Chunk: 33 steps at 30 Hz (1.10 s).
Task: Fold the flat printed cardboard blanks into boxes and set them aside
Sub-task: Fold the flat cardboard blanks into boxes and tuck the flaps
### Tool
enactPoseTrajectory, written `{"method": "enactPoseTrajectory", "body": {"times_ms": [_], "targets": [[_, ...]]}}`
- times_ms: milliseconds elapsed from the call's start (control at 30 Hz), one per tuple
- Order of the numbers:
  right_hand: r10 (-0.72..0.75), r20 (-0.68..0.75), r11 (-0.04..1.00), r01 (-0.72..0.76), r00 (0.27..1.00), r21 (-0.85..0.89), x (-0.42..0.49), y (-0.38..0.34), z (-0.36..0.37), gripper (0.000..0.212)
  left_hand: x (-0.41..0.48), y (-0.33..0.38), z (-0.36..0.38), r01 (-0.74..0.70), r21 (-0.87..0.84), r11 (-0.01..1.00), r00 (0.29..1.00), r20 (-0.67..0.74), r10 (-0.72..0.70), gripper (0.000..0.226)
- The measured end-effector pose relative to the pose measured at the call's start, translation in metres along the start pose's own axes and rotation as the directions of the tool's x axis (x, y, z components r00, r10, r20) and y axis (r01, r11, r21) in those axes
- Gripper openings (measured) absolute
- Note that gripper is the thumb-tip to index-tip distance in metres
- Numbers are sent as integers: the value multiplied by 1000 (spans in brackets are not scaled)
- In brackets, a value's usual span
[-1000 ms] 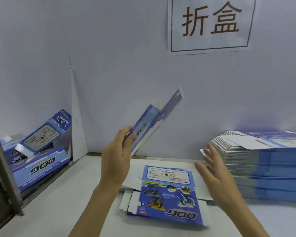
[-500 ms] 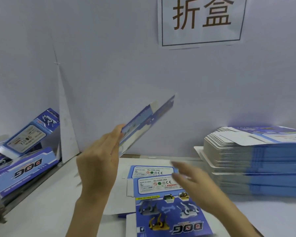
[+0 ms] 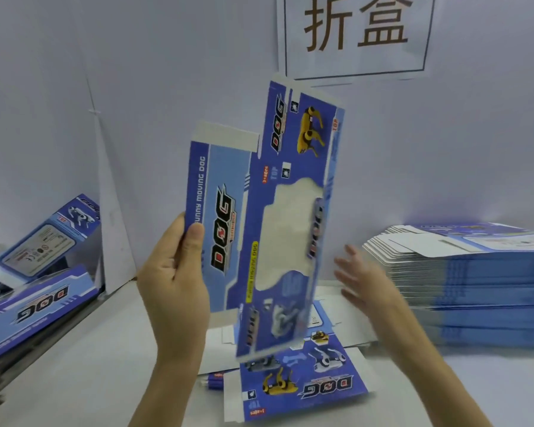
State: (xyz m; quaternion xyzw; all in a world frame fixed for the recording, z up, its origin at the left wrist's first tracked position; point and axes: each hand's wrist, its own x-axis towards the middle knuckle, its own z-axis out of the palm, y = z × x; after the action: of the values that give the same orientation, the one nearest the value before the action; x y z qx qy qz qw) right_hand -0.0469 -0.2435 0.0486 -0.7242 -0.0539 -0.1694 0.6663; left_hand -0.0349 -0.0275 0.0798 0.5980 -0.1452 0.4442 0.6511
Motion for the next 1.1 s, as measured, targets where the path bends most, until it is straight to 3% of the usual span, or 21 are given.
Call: {"method": "enactPoseTrajectory", "body": {"times_ms": [33, 133, 200, 300, 567, 733, 833, 900, 1000, 1033, 1100], "targets": [[-45, 4, 996, 44, 999, 81, -2, -10, -2, 32, -1, 1, 3, 77, -46, 996, 997, 23, -76, 20], [-167, 13, 980, 165, 986, 115, -14, -25, 2, 19, -5, 1, 11, 204, -99, 974, 977, 89, -196, 23], [-207, -17, 972, 207, 978, 113, -15, -21, 3, 31, -9, 0, 13, 210, -65, 976, 973, 116, -201, 34], [-208, -42, 978, 208, 977, 15, -14, -16, 8, 27, -13, 3, 16, 196, 5, 981, 962, 190, -194, 60], [-247, -204, 954, 201, 947, -221, -19, -12, 7, 48, -24, 10, 29, 205, 79, 976, 932, 289, -219, 92], [-242, -190, 962, 210, 952, -174, -21, -17, 12, 49, -23, 8, 27, 264, 90, 960, 899, 338, -279, 112], [-280, -122, 952, 260, 952, -159, -25, -22, 18, 51, -23, 6, 28, 364, 84, 928, 838, 405, -365, 119], [-319, -89, 937, 300, 944, -177, -28, -23, 22, 51, -27, 4, 27, 495, 41, 868, 742, 500, -447, 111], [-273, -46, 957, 267, 961, -113, -25, -22, 20, 51, -31, 3, 24, 721, -116, 683, 553, 690, -468, 52], [-240, -35, 968, 236, 970, -80, -22, -20, 17, 52, -33, 3, 25, 769, -156, 620, 522, 713, -468, 35], [-200, -43, 978, 197, 979, -60, -18, -17, 10, 64, -32, -1, 29, 805, -185, 564, 519, 678, -520, 25]]}}
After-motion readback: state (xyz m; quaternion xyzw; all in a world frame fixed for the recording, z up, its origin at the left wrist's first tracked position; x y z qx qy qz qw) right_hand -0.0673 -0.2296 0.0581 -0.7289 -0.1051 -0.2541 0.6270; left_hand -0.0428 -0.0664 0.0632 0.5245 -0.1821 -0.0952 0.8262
